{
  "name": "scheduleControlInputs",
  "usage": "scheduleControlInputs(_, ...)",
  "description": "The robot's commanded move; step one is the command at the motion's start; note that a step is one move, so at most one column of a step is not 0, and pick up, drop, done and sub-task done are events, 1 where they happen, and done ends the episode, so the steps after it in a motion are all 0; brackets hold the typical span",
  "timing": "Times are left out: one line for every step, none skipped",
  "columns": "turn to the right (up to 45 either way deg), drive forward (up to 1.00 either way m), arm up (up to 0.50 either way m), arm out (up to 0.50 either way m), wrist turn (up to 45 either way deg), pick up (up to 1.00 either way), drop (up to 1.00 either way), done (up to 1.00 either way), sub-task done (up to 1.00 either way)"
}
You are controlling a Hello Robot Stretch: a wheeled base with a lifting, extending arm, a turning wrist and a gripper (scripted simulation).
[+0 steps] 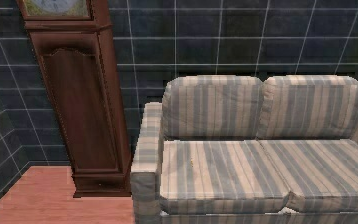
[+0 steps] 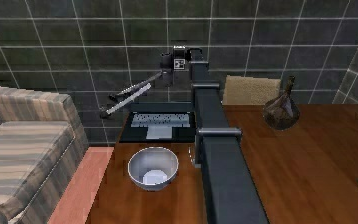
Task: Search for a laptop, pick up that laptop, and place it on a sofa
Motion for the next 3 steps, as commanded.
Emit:
scheduleControlInputs(0.0, 0.0, 0.0, 0.0, 45.0, 0.0, 0.0, 0.0, 0.0)
scheduleControlInputs(0.0, 0.0, 0.0, 0.0, 33.0, 0.0, 0.0, 0.0, 0.0)
scheduleControlInputs(0.0, 0.0, -0.3, 0.0, 0.0, 0.0, 0.0, 0.0, 0.0)
